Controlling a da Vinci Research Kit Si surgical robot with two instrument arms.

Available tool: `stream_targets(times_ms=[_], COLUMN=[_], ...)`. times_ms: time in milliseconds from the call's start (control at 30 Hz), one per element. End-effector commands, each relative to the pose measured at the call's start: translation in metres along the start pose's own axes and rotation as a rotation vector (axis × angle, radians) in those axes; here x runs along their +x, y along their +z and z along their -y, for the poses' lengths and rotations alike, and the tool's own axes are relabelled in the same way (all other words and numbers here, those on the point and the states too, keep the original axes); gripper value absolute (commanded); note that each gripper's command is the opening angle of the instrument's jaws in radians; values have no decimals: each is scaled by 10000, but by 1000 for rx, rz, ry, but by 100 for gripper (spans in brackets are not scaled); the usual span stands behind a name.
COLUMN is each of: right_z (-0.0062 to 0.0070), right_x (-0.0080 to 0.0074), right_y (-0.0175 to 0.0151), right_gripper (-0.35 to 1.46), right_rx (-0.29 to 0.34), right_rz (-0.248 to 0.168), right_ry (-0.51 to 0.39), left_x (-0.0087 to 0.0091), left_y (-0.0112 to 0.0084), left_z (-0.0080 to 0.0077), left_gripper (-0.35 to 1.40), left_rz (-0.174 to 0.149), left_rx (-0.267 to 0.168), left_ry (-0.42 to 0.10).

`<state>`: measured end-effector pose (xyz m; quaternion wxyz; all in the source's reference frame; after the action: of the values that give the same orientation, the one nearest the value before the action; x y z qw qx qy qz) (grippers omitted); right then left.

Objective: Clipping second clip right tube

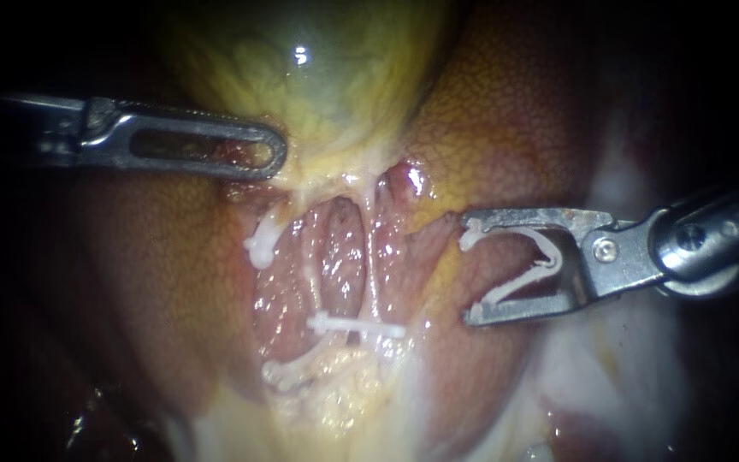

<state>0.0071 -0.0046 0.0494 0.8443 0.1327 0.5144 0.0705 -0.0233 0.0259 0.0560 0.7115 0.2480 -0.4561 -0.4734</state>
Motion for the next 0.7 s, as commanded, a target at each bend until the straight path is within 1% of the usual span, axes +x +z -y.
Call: stream_targets(times_ms=[33, 133, 200, 267, 400, 467, 567, 700], right_z=[0, 0, 0, 0, 0, 0, 0, 0], right_x=[0, 0, 0, 0, 1, 1, 3, 7], right_y=[0, 0, 0, 0, 1, 1, 4, 12], right_gripper=[50, 50, 50, 50, 50, 50, 50, 50], right_rx=[0, 0, 2, 2, 5, 5, 9, 20], right_rz=[0, 0, -1, -1, -2, -2, -4, -12], right_ry=[-1, 5, 5, 11, 11, 11, 18, 50], left_x=[0, -5, -12, -22, -44, -49, -52, -49], left_y=[-1, -7, -16, -28, -59, -68, -73, -70], left_z=[0, 2, 5, 8, 17, 20, 25, 26], left_gripper=[-35, -35, -35, -35, -35, -35, -35, -35], left_rz=[0, -3, -8, -8, 22, 31, 37, 39], left_rx=[0, 4, 12, 2, -8, -10, -10, -13], left_ry=[0, -3, -7, -12, -26, -25, -28, -27])
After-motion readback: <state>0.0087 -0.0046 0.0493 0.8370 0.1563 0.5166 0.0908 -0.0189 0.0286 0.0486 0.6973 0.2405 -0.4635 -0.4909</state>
